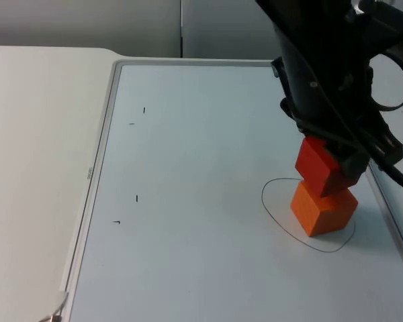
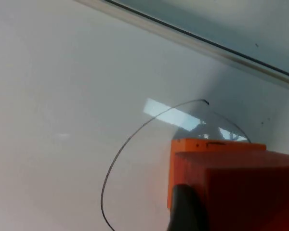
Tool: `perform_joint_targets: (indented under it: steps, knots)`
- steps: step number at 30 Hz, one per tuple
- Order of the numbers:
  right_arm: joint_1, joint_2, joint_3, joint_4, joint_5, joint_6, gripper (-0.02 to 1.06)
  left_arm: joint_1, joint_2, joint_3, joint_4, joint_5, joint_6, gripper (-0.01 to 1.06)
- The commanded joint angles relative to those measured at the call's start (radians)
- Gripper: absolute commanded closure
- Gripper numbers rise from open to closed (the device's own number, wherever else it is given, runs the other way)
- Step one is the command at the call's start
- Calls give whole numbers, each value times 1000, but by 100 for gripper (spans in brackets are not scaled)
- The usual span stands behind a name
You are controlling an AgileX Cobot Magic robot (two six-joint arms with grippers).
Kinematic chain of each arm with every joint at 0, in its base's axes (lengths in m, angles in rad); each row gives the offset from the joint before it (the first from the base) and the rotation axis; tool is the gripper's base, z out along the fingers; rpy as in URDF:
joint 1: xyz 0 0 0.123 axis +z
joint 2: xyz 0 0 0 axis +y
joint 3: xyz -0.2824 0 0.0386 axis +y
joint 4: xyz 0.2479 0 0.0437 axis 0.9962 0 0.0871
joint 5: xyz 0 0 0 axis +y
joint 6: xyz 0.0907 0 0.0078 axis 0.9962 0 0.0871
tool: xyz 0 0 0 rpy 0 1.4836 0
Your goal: Pick up one cube with the left hand and another cube with the right hand. First place the cube in the right hand at the target position, then stack the cube in the left hand on top.
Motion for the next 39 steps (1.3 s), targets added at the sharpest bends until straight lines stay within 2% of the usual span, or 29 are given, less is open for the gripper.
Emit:
perform_joint_targets:
  steps: [1, 8, 28, 39]
  knots:
    - [3, -1, -4, 0, -13, -7, 0, -16, 13, -20, 4, 13, -9, 105]
    - [3, -1, -4, 5, -9, -7, 0, -19, 15, -20, 41, 17, -11, 105]
    - [3, -1, -4, 5, -9, -7, 0, -24, 18, -20, -2, -15, -14, 105]
    - [3, -1, -4, 5, -3, -7, 0, -24, 54, -20, 14, -3, -23, 105]
